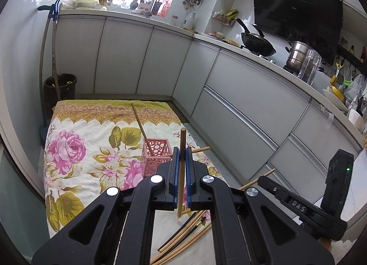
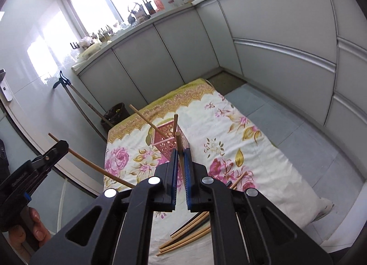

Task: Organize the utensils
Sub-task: 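Lower the held chopstick into the pink holder and open the left gripper, then lower the held chopstick into the pink holder and open the right gripper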

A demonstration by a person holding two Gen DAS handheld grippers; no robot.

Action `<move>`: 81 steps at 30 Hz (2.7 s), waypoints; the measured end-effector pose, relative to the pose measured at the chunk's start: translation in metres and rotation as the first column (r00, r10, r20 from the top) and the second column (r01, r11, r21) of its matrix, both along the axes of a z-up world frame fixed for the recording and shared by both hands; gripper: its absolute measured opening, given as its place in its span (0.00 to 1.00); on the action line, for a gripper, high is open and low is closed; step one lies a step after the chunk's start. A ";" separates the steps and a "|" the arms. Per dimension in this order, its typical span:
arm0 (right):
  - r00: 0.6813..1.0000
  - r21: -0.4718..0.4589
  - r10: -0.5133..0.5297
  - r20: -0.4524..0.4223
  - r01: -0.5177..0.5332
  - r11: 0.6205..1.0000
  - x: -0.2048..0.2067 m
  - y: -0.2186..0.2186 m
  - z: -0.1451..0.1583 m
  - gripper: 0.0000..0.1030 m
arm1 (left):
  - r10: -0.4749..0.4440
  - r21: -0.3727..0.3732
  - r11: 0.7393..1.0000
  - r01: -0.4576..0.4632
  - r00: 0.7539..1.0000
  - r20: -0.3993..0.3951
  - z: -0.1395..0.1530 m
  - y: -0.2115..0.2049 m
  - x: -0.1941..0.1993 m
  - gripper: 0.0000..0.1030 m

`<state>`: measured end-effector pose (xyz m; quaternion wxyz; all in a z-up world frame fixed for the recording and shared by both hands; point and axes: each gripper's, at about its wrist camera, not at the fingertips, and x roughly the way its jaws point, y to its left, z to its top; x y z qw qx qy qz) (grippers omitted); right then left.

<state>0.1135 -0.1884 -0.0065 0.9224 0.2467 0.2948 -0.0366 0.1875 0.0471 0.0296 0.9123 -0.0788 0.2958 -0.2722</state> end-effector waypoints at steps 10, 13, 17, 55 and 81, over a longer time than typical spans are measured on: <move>0.997 -0.037 -0.015 0.075 0.018 0.999 -0.003 -0.032 0.049 0.06 | 0.062 0.022 0.998 -0.064 0.996 0.064 0.025 -0.026 0.021 0.04; 0.997 -0.022 -0.023 0.077 0.024 0.999 0.000 -0.042 0.051 0.05 | 0.102 0.044 0.993 -0.106 0.991 0.089 0.034 -0.034 0.038 0.04; 0.996 -0.015 -0.034 0.082 0.035 0.999 0.003 -0.053 0.050 0.06 | 0.158 0.063 0.984 -0.167 0.980 0.120 0.043 -0.046 0.061 0.04; 0.976 -0.029 0.039 0.215 -0.034 0.999 0.164 -0.015 0.103 0.06 | 0.405 -0.038 0.914 -0.403 0.910 0.085 -0.001 0.035 0.034 0.51; 0.958 0.097 -0.030 0.286 0.002 0.995 0.139 -0.011 0.027 0.83 | 0.372 0.003 0.928 -0.373 0.927 0.052 -0.014 0.046 0.035 0.72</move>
